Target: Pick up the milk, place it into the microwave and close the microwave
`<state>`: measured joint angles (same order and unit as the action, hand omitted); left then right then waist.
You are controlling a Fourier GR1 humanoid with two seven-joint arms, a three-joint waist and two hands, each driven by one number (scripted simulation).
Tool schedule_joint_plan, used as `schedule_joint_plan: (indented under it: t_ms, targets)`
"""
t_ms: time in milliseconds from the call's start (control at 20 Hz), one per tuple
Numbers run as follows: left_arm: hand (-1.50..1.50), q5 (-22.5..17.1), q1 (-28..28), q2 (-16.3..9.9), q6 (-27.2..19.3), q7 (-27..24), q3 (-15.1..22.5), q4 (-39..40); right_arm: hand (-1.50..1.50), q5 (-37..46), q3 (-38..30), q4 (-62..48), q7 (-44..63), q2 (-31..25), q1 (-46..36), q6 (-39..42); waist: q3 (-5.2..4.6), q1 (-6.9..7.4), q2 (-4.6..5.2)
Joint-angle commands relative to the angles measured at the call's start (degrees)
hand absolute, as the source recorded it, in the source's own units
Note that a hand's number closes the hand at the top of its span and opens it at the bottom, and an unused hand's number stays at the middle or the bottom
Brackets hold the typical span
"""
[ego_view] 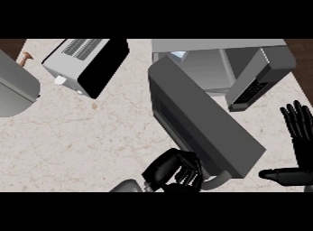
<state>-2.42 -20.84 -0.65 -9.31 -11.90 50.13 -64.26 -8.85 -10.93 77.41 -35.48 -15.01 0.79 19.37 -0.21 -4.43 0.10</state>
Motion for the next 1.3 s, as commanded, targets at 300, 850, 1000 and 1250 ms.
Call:
schedule_joint_plan:
  t_ms: [300,850,1000,1250]
  targets:
    - [1.50,-14.83,-8.05,0.60,-18.02,-2.21,6.68,0.21,-1.50,-7.37,0.33,10.97,7.15,-3.38,1.80,7.19,-0.19,-4.07,0.61]
    - [1.50,-25.24,-20.42,0.63,-23.79,-4.54,2.82,5.99,-1.50,-12.36,3.06,15.81,11.33,-6.73,-0.77,14.16,-0.17,-8.90,1.86]
    - [1.50,-27.54,-23.88,0.63,-24.56,-4.30,0.66,8.61,-1.50,-14.44,2.65,16.47,12.72,-7.43,-1.93,14.65,-0.15,-9.97,2.46]
    - [1.50,-32.40,-26.75,0.64,-26.09,-4.39,-1.48,11.58,-1.50,-17.72,2.76,18.05,14.39,-7.73,-3.12,15.43,-0.19,-11.75,2.98]
